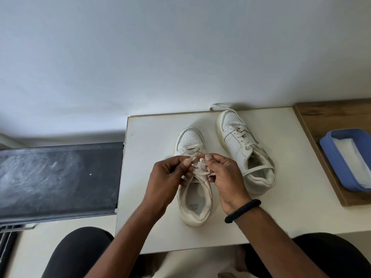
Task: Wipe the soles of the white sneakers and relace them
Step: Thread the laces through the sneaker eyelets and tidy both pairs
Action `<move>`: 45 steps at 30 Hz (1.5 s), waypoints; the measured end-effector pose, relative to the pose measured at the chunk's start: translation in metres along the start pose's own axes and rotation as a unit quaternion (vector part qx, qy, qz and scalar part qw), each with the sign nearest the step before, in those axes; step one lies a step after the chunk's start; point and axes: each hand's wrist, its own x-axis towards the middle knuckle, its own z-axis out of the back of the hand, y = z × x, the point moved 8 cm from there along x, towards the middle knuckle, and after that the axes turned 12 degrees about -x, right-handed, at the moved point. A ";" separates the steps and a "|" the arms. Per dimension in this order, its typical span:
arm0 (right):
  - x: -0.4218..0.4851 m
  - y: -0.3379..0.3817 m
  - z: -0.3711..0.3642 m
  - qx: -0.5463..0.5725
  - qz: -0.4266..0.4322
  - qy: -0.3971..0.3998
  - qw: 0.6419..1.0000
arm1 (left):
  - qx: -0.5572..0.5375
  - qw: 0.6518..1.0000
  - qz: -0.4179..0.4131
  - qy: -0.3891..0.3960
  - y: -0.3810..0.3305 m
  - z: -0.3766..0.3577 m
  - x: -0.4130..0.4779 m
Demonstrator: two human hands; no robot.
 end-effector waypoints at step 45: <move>0.008 0.015 -0.002 -0.163 0.119 0.066 0.977 | -0.058 0.998 0.020 -0.018 0.000 0.012 0.004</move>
